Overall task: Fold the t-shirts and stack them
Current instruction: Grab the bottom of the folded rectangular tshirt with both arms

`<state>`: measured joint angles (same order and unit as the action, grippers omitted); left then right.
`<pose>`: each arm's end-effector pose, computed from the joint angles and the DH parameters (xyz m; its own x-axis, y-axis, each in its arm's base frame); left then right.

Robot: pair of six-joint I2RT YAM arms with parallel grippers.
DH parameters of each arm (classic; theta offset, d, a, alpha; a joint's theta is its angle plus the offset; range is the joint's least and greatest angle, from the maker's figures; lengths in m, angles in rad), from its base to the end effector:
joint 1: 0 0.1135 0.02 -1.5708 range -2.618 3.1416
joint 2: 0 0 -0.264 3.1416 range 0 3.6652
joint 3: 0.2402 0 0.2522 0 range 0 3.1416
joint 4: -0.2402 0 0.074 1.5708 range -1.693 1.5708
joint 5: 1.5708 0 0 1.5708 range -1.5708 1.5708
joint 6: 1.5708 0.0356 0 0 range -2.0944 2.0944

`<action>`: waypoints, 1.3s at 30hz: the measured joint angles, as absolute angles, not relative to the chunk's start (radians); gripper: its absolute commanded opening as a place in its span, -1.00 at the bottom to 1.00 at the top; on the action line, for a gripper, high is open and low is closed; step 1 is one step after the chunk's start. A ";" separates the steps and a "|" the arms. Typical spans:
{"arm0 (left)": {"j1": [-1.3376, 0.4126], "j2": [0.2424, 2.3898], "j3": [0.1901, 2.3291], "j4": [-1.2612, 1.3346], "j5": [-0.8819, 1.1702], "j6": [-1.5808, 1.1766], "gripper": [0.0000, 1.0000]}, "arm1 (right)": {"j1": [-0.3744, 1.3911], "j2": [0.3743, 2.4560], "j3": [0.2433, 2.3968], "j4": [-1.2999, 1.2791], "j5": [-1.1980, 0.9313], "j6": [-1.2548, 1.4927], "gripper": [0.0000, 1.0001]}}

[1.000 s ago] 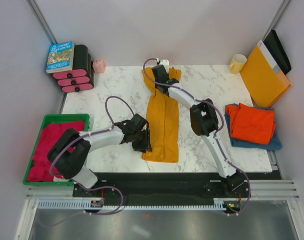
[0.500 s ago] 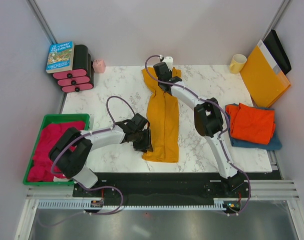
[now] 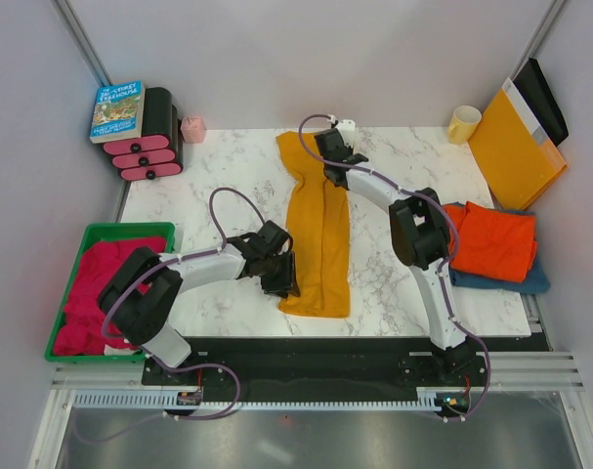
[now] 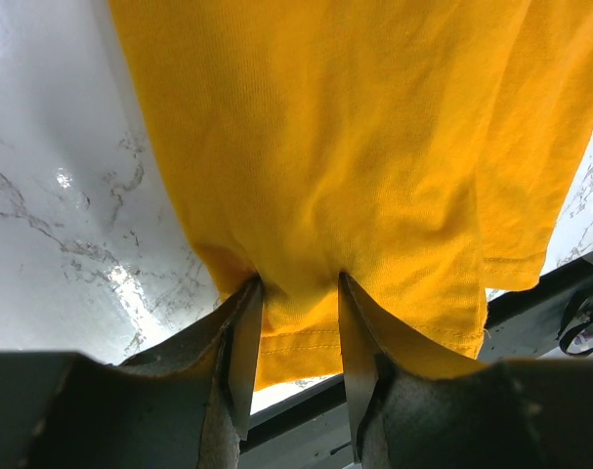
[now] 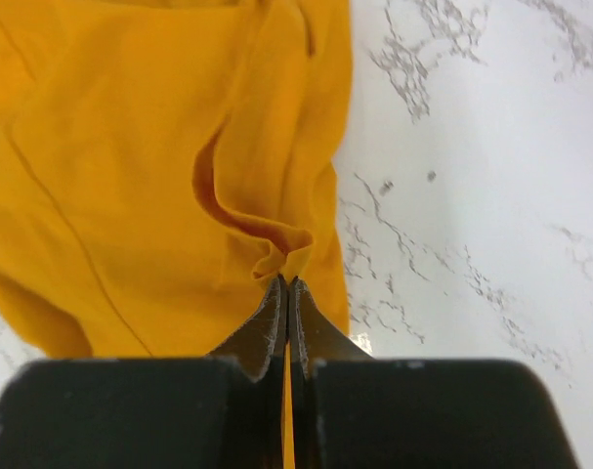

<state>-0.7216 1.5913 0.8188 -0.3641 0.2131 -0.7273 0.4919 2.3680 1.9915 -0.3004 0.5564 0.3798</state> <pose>0.2116 -0.1962 0.1507 -0.9824 -0.0011 -0.1867 0.0794 0.9026 -0.4230 0.4848 0.2385 0.1984 -0.5269 0.0748 -0.8466 0.1692 0.9854 -0.0182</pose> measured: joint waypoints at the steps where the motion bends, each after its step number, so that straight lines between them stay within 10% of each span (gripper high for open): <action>1: -0.722 1.592 0.819 -0.364 0.213 -0.727 -0.10 | 0.488 2.365 1.974 -0.303 0.556 0.387 -1.00; 5: -0.722 1.594 0.821 -0.365 0.215 -0.727 -0.10 | 0.477 2.347 1.912 -0.317 0.554 0.416 -0.98; 12: -0.722 1.597 0.824 -0.365 0.218 -0.727 -0.10 | 0.478 2.302 1.859 -0.302 0.549 0.447 0.03; 17: -0.723 1.597 0.824 -0.364 0.217 -0.727 -0.10 | 0.480 2.255 1.836 -0.224 0.543 0.442 0.27; 19: -0.725 1.596 0.824 -0.364 0.216 -0.727 -0.10 | 0.480 2.255 1.866 -0.218 0.535 0.433 0.23; 25: -0.727 1.596 0.825 -0.362 0.217 -0.727 -0.10 | 0.477 2.310 2.057 -0.204 0.471 0.430 -0.95; 39: -0.727 1.601 0.830 -0.366 0.222 -0.723 -0.10 | 0.407 2.533 2.155 -0.255 0.407 0.598 -0.97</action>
<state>-0.7269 1.6009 0.8295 -0.3656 0.2218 -0.7227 0.4072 2.5328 2.1551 -0.2546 0.4072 0.5983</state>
